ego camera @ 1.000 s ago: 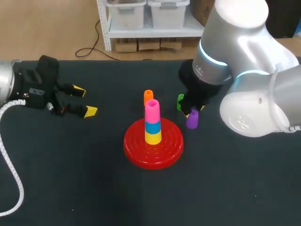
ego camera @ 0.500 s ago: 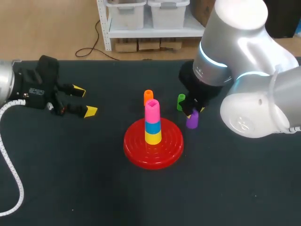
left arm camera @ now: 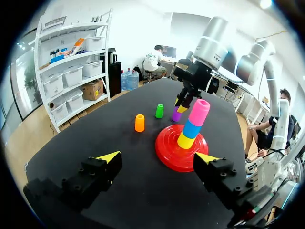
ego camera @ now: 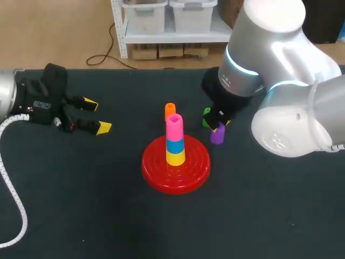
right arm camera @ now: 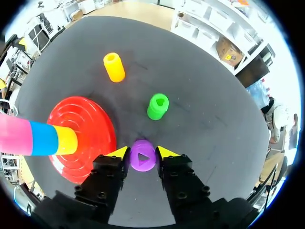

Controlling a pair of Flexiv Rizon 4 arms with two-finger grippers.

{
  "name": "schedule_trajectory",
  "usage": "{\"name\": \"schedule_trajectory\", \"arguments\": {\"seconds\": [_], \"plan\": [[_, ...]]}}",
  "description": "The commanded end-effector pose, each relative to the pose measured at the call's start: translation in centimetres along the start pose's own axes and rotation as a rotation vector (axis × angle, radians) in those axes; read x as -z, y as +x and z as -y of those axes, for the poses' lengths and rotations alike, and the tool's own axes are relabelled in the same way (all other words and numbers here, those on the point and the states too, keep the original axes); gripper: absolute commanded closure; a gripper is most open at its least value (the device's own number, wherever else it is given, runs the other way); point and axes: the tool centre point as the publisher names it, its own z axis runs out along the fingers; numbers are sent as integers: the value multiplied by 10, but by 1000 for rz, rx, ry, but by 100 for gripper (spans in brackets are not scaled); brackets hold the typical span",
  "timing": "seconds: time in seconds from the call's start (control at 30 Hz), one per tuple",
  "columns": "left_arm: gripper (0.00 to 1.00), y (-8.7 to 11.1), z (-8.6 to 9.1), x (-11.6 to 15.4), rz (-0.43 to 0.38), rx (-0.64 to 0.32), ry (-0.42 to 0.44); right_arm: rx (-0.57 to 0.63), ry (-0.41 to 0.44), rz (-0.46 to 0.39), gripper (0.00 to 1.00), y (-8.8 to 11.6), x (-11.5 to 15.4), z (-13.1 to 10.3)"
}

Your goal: Pick up and stack the cylinders on the red base in this order: pink,purple,orange,green

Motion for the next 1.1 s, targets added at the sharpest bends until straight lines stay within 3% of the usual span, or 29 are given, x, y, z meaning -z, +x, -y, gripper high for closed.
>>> {"name": "schedule_trajectory", "arguments": {"seconds": [0.03,0.57,0.8,1.1], "plan": [[0,2,0,0,10,-3,0,25,-24,0,100,-9,30,-3],[0,2,0,0,10,-3,0,219,-155,30,100,-75,152,-19],[0,2,0,0,10,-3,0,289,-215,-11,100,-82,167,-42],[0,2,0,0,10,-3,0,404,-253,-63,100,-68,169,-88]]}}
